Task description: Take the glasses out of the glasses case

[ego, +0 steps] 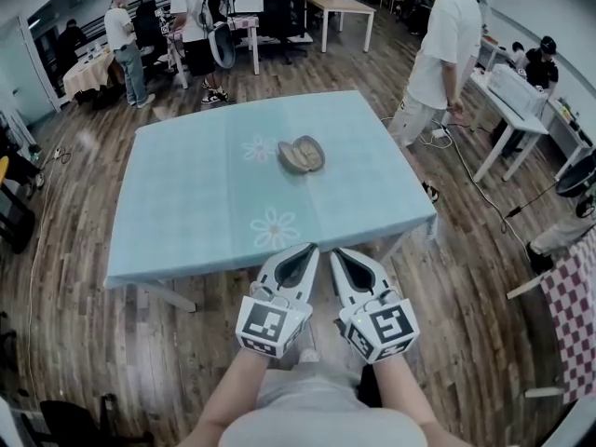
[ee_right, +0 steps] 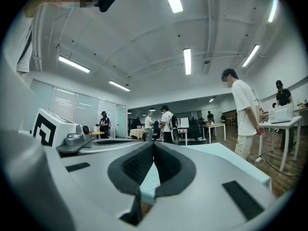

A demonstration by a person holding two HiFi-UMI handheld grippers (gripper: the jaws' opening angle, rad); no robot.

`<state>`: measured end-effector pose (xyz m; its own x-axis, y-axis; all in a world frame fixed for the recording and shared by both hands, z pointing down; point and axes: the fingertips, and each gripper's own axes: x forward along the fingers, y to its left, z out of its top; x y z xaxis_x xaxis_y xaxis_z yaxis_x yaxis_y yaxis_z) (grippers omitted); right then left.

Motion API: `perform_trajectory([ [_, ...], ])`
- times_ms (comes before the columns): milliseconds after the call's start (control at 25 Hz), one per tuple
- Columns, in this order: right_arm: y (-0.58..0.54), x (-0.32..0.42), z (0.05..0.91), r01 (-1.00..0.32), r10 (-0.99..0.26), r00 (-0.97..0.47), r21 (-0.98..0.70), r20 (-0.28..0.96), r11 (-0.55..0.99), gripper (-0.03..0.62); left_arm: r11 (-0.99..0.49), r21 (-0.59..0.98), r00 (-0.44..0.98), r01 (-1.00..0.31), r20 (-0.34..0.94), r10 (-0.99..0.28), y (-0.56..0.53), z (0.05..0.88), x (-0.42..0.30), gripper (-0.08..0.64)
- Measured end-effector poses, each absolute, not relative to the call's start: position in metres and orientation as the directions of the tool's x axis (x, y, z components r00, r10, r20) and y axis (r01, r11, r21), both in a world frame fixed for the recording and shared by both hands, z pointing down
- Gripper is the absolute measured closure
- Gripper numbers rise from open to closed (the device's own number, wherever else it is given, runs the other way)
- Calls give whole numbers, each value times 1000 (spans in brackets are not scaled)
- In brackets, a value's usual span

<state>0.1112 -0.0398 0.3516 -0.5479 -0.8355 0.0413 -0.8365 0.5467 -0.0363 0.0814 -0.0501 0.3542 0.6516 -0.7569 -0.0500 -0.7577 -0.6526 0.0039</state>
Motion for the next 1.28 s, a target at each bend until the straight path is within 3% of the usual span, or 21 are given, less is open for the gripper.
perform_trajectory([
  [680,-102,142,359,-840,-839,-542,-46,53,540,584,-656,10,655,-755,-38,-754,-116,363,113,554],
  [1280,-180,133,362,-835,-834,-549,-55,49,547,584,-647,9,646,-762,-44,-762,-199,362,98,554],
])
